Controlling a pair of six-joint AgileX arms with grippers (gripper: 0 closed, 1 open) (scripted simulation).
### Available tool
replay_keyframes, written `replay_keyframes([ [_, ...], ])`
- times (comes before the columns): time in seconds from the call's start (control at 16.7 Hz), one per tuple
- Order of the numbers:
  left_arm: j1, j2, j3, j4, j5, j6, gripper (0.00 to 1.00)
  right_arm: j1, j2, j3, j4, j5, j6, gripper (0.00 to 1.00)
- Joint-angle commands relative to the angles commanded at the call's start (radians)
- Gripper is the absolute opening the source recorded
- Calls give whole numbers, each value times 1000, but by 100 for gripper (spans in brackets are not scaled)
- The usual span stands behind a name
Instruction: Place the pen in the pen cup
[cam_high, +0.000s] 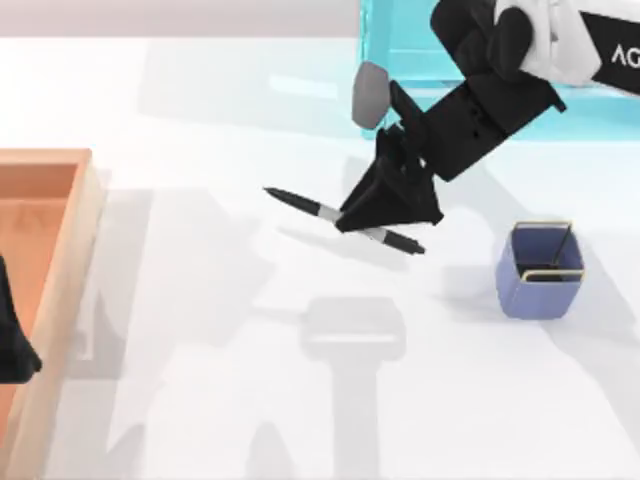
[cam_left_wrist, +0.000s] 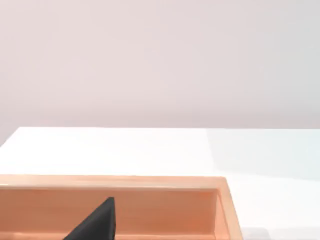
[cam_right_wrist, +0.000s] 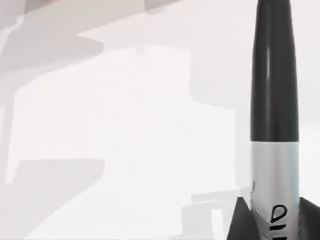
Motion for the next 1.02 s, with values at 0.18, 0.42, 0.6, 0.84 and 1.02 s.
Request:
replay_keyframes([
  [0.18,0,0,0,0,0,0,100,-183,-33,-135,72,-323,-191,0],
  [0.42,0,0,0,0,0,0,100,-385,-85,-319,161,-730,-443,0],
  [0.6,0,0,0,0,0,0,100,-494,-118,-445,207,-956,-607,0],
  [0.84,0,0,0,0,0,0,100,-565,-147,-568,240,-1121,-742,0],
  [1.02,0,0,0,0,0,0,100,-572,-153,-589,244,-1146,-760,0],
])
